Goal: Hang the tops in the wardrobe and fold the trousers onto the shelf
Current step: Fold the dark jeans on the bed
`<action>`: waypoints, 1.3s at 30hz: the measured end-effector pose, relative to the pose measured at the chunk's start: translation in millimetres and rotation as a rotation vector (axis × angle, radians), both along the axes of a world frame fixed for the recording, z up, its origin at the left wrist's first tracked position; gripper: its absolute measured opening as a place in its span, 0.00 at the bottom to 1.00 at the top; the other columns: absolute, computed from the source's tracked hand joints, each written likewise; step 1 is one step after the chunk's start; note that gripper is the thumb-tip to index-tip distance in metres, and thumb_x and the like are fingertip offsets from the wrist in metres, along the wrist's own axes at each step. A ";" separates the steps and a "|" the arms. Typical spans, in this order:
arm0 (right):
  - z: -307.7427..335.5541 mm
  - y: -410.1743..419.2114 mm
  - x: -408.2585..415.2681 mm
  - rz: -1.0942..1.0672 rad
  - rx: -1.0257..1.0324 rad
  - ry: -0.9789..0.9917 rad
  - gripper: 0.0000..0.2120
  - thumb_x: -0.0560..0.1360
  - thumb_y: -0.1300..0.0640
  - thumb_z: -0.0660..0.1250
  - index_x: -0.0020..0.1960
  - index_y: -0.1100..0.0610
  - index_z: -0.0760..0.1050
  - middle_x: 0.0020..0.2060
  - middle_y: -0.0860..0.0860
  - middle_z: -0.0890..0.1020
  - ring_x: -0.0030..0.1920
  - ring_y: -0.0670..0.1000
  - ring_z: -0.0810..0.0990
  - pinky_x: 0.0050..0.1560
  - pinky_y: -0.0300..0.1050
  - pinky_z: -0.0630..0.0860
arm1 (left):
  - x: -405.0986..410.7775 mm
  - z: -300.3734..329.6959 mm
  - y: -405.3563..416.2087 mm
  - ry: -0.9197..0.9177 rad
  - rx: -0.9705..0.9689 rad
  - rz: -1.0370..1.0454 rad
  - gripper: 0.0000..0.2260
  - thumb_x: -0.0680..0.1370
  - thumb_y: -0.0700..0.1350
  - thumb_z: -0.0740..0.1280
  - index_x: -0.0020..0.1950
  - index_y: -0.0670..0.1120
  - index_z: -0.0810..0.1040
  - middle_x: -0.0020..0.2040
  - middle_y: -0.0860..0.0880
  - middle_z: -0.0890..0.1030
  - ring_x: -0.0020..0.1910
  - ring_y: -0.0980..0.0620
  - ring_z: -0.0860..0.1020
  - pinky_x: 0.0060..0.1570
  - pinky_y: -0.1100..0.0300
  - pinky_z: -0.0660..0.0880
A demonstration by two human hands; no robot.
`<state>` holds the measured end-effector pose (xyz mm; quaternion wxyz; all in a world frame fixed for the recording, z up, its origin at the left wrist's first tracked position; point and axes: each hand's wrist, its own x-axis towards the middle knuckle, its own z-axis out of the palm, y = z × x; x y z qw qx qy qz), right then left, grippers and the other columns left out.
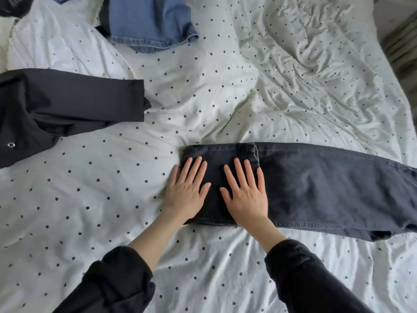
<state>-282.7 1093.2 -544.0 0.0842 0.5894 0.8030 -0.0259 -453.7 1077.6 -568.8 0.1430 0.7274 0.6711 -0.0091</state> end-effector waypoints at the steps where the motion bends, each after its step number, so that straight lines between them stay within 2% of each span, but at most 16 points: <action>1: 0.5 0.6 0.5 0.001 0.002 -0.005 0.27 0.77 0.42 0.49 0.73 0.52 0.65 0.72 0.55 0.66 0.73 0.58 0.63 0.71 0.58 0.52 | -0.7 1.6 2.4 -0.024 0.031 0.007 0.26 0.80 0.55 0.47 0.75 0.45 0.59 0.75 0.48 0.62 0.74 0.48 0.62 0.70 0.44 0.59; 6: 2.5 -0.7 2.6 0.006 0.010 0.001 0.27 0.78 0.42 0.49 0.73 0.52 0.63 0.73 0.55 0.65 0.73 0.58 0.63 0.71 0.59 0.52 | -14.4 9.3 15.7 -0.055 0.189 -0.104 0.26 0.81 0.52 0.48 0.76 0.41 0.53 0.77 0.44 0.56 0.76 0.46 0.54 0.73 0.45 0.50; 8: 2.0 0.4 3.5 0.008 0.010 -0.006 0.27 0.78 0.42 0.49 0.74 0.51 0.63 0.73 0.55 0.65 0.73 0.58 0.62 0.71 0.59 0.52 | -18.8 12.9 30.6 0.018 0.107 -0.107 0.27 0.81 0.55 0.43 0.76 0.42 0.52 0.77 0.46 0.54 0.76 0.47 0.51 0.73 0.45 0.47; 11: 0.5 0.6 2.5 0.013 0.005 -0.009 0.27 0.78 0.42 0.49 0.73 0.52 0.64 0.73 0.55 0.65 0.73 0.58 0.63 0.71 0.59 0.52 | -17.7 4.0 45.7 0.141 -0.042 -0.125 0.27 0.79 0.58 0.34 0.74 0.47 0.36 0.77 0.51 0.39 0.76 0.52 0.37 0.73 0.46 0.38; 14: -0.6 0.5 1.1 0.019 0.001 0.001 0.27 0.78 0.42 0.49 0.73 0.52 0.64 0.73 0.55 0.65 0.73 0.58 0.62 0.71 0.58 0.51 | -17.3 -2.6 49.7 0.136 -0.100 -0.101 0.28 0.77 0.60 0.30 0.73 0.47 0.34 0.76 0.51 0.36 0.75 0.52 0.36 0.74 0.48 0.38; 15: -0.4 1.2 1.1 0.017 0.001 0.003 0.27 0.78 0.42 0.49 0.73 0.52 0.64 0.73 0.55 0.65 0.73 0.58 0.62 0.71 0.58 0.51 | -17.4 -3.7 48.7 0.079 -0.073 -0.097 0.30 0.76 0.59 0.30 0.75 0.46 0.36 0.76 0.50 0.38 0.76 0.52 0.38 0.74 0.49 0.39; 17: 0.2 0.7 1.6 0.018 0.002 0.009 0.27 0.78 0.42 0.49 0.73 0.52 0.64 0.73 0.55 0.65 0.73 0.58 0.62 0.71 0.58 0.52 | -19.0 2.9 40.3 -0.173 0.019 0.007 0.28 0.81 0.55 0.40 0.77 0.42 0.46 0.78 0.46 0.46 0.77 0.49 0.45 0.75 0.53 0.44; 19: 2.6 -0.3 4.0 0.021 0.001 0.011 0.27 0.78 0.42 0.49 0.73 0.52 0.64 0.73 0.55 0.66 0.73 0.58 0.63 0.71 0.58 0.52 | -17.3 17.4 21.3 -0.389 0.088 0.217 0.24 0.83 0.47 0.54 0.76 0.39 0.55 0.76 0.43 0.57 0.75 0.47 0.57 0.72 0.55 0.57; 21: 3.1 -0.6 5.1 0.028 -0.012 0.009 0.27 0.78 0.42 0.49 0.73 0.52 0.64 0.72 0.55 0.66 0.73 0.58 0.63 0.71 0.58 0.51 | -16.0 24.0 -2.0 -0.450 0.076 0.375 0.21 0.81 0.43 0.59 0.73 0.38 0.64 0.70 0.41 0.69 0.69 0.44 0.69 0.65 0.53 0.67; 23: 3.9 0.9 4.1 0.021 -0.032 0.003 0.27 0.78 0.42 0.48 0.73 0.52 0.64 0.73 0.55 0.65 0.73 0.58 0.62 0.71 0.58 0.51 | -17.3 25.2 -15.6 -0.528 -0.082 0.478 0.20 0.80 0.45 0.62 0.70 0.40 0.69 0.64 0.42 0.76 0.62 0.44 0.74 0.61 0.52 0.72; 25: 6.6 2.5 4.5 0.022 -0.076 0.013 0.28 0.78 0.42 0.46 0.74 0.52 0.63 0.73 0.55 0.64 0.74 0.58 0.60 0.72 0.57 0.47 | -18.9 30.1 -14.6 -0.702 -0.311 0.649 0.16 0.78 0.48 0.65 0.64 0.43 0.74 0.58 0.46 0.80 0.57 0.46 0.77 0.59 0.50 0.74; 28: 19.8 3.0 11.6 0.067 -0.145 0.068 0.33 0.75 0.40 0.36 0.77 0.50 0.54 0.77 0.53 0.52 0.77 0.56 0.47 0.73 0.52 0.35 | -16.4 49.2 -8.0 -0.908 -0.387 0.820 0.04 0.76 0.43 0.68 0.49 0.45 0.78 0.50 0.45 0.82 0.52 0.46 0.80 0.55 0.52 0.75; 30: 25.8 6.5 11.6 0.080 -0.175 0.179 0.29 0.78 0.43 0.41 0.76 0.52 0.57 0.77 0.54 0.51 0.77 0.56 0.46 0.73 0.52 0.37 | -20.4 63.7 -0.7 -0.953 -0.366 0.866 0.04 0.76 0.41 0.67 0.49 0.43 0.78 0.50 0.44 0.82 0.51 0.46 0.80 0.53 0.52 0.75; 33: 45.4 -2.0 31.7 0.001 -0.138 0.385 0.21 0.81 0.54 0.57 0.73 0.56 0.64 0.76 0.56 0.56 0.76 0.56 0.51 0.74 0.50 0.51 | -10.6 101.5 1.6 -0.959 -0.287 0.858 0.04 0.76 0.40 0.65 0.48 0.41 0.77 0.47 0.44 0.81 0.47 0.46 0.78 0.47 0.51 0.74; 35: 60.4 -6.3 48.6 -0.088 -0.135 0.550 0.20 0.80 0.57 0.58 0.71 0.57 0.67 0.74 0.56 0.61 0.75 0.55 0.58 0.72 0.48 0.60 | 6.7 133.3 2.8 -0.945 -0.196 0.809 0.05 0.75 0.39 0.65 0.48 0.38 0.76 0.43 0.44 0.78 0.41 0.48 0.74 0.40 0.54 0.69; 39: 93.1 -0.4 84.8 -0.401 -0.228 0.946 0.17 0.81 0.59 0.57 0.68 0.57 0.72 0.67 0.52 0.73 0.66 0.51 0.71 0.63 0.39 0.65 | 62.5 188.2 9.1 -0.885 -0.039 0.637 0.02 0.76 0.40 0.65 0.48 0.43 0.76 0.39 0.51 0.78 0.37 0.53 0.75 0.36 0.61 0.69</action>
